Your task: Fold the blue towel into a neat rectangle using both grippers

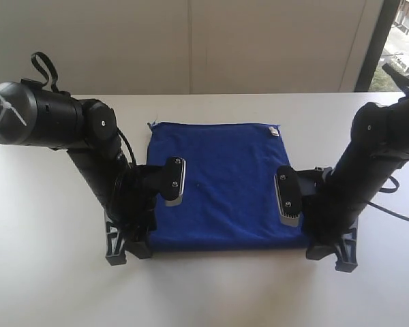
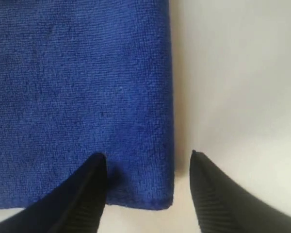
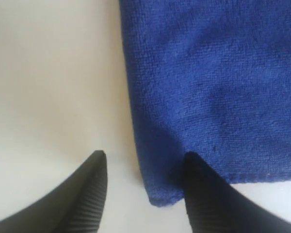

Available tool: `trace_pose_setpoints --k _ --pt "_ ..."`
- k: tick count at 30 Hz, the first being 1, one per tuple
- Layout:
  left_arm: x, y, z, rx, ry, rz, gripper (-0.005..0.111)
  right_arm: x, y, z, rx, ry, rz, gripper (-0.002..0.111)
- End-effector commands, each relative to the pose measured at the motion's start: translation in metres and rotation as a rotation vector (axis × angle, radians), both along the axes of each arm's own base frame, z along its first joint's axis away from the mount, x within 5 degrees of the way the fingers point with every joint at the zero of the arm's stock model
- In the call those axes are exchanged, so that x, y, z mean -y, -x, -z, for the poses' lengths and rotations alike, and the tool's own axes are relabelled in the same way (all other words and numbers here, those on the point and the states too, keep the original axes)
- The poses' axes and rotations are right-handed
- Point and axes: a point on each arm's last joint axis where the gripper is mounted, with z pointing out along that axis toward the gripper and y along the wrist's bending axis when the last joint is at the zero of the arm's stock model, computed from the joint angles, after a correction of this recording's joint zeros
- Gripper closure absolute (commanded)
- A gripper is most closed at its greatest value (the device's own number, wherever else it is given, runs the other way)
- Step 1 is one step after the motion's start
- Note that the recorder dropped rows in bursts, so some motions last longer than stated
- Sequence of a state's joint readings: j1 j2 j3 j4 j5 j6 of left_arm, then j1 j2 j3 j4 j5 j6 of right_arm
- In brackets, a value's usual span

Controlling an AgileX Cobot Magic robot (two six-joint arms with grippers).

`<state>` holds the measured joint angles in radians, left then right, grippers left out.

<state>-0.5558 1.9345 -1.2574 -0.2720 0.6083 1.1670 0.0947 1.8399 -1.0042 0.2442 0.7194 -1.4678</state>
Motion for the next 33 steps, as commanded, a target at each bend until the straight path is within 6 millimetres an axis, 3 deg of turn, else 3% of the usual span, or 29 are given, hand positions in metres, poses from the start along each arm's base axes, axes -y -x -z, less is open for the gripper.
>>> trace_pose_setpoints --k 1,5,28,33 --pt "0.0011 0.0033 0.01 -0.045 -0.013 0.005 0.05 0.0001 -0.0008 0.0016 0.021 0.01 -0.018 0.062" --pt "0.0008 0.0047 0.019 -0.085 -0.033 0.011 0.05 0.0003 -0.0028 0.0013 0.042 0.012 -0.015 0.062" --pt "0.0008 0.0045 0.0188 -0.084 -0.032 0.007 0.057 0.0002 -0.0036 0.0091 0.022 0.013 -0.007 0.067" --pt "0.0008 0.0047 0.0188 -0.086 -0.033 0.007 0.063 0.0002 -0.0036 0.0092 0.017 0.01 0.02 0.078"
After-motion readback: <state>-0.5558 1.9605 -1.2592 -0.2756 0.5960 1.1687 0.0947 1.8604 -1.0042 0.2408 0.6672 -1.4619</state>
